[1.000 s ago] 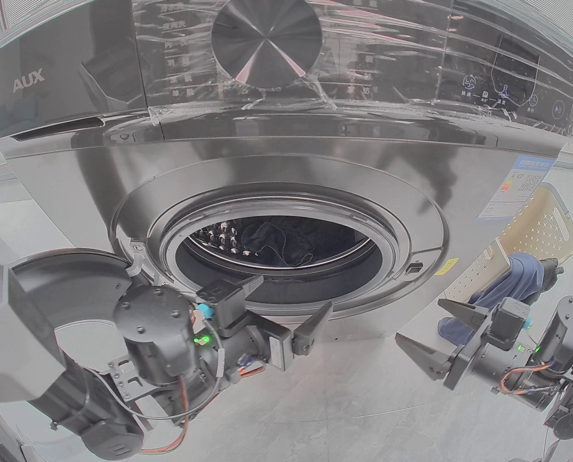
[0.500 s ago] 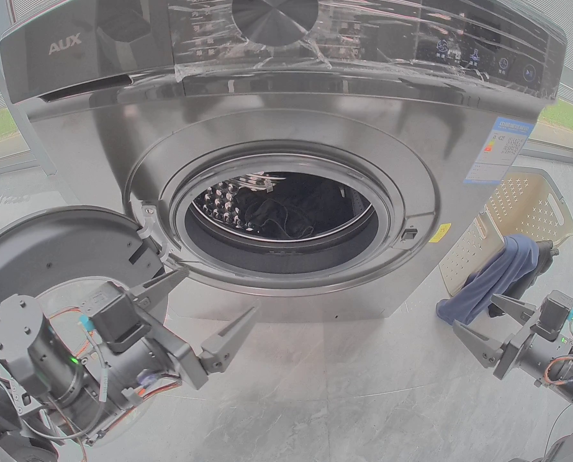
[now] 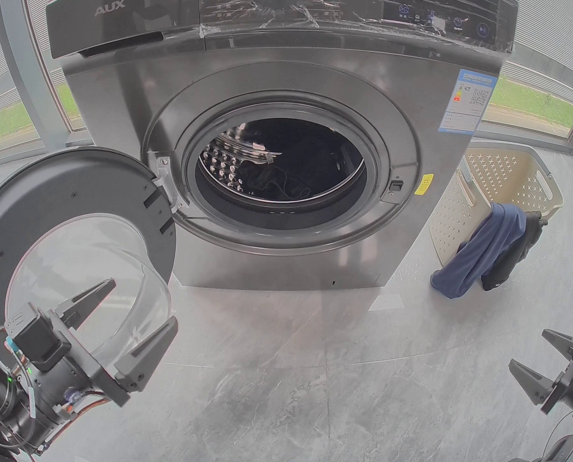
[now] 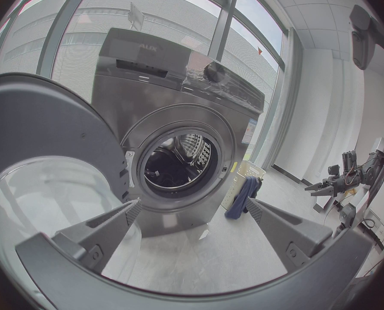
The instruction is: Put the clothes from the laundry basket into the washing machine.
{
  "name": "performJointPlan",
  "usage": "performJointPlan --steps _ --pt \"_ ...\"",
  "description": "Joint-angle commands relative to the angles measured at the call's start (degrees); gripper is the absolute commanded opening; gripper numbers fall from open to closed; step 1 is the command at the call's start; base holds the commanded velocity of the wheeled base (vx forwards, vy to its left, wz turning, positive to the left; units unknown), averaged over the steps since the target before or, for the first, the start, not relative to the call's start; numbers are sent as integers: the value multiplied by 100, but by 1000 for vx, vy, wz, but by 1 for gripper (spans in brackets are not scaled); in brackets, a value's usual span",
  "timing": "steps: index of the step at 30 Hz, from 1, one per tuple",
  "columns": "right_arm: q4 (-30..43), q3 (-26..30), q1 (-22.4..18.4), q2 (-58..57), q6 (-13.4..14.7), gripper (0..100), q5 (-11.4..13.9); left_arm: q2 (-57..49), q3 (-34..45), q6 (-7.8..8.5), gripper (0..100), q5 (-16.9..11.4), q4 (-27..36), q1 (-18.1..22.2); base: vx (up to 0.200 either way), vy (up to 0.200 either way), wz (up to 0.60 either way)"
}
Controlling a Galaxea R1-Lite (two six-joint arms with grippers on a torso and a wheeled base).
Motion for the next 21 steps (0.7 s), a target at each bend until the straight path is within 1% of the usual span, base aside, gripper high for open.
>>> performJointPlan --steps 1,2,3,4,5,6,7,9,11,12,13,14,15,16,19,21 --pt "1109 2 -648 -1947 -40 100 47 -1723 252 -25 100 15 1284 516 0 0 0" --pt "1250 2 -683 -2122 -32 100 47 -1996 244 -43 100 6 1574 595 0 0 0" --pt "1250 2 -683 -2122 -32 100 47 -1996 244 -43 100 6 1574 595 0 0 0" --pt "1584 -7 -745 -2500 -32 100 47 -2664 244 -113 100 -3 2312 762 0 0 0" --pt "1751 -42 -780 -2667 -32 100 47 -3033 244 -113 100 -29 2734 850 0 0 0" --pt "1769 -42 -789 -2685 -32 100 47 -3068 244 -122 100 -29 2778 867 0 0 0" --pt "1944 -95 -833 -2843 -32 100 47 -3481 235 -131 100 -38 3288 1008 0 -200 0" --pt "2032 -130 -930 -2966 -32 100 47 -3964 235 -122 100 -55 3780 1157 0 -200 0" --pt "2032 -147 -1053 -3036 -32 100 47 -4237 235 -122 100 -64 4044 1263 0 -200 0" --pt "2032 -147 -1053 -3036 -32 100 47 -4386 244 -122 100 -64 4193 1386 0 -200 0" --pt "2041 -121 -1228 -3160 -40 100 55 -4501 244 -122 100 -64 4299 1500 0 -200 0" --pt "2041 -121 -1237 -3168 -40 100 55 -4518 244 -122 100 -64 4316 1518 0 -200 0" --pt "2067 -95 -1334 -3353 -40 100 55 -4764 235 -131 100 -64 4448 1684 0 -200 0" --pt "2094 -95 -1378 -3432 -40 100 55 -4870 235 -131 100 -73 4518 1737 0 -200 0" --pt "2393 -68 -1510 -3669 -32 100 29 -5046 235 -140 100 -91 4861 1931 0 -200 0" --pt "2481 -24 -1518 -3678 -23 100 -6 -5142 244 -122 100 -117 5046 2071 0 -200 0"
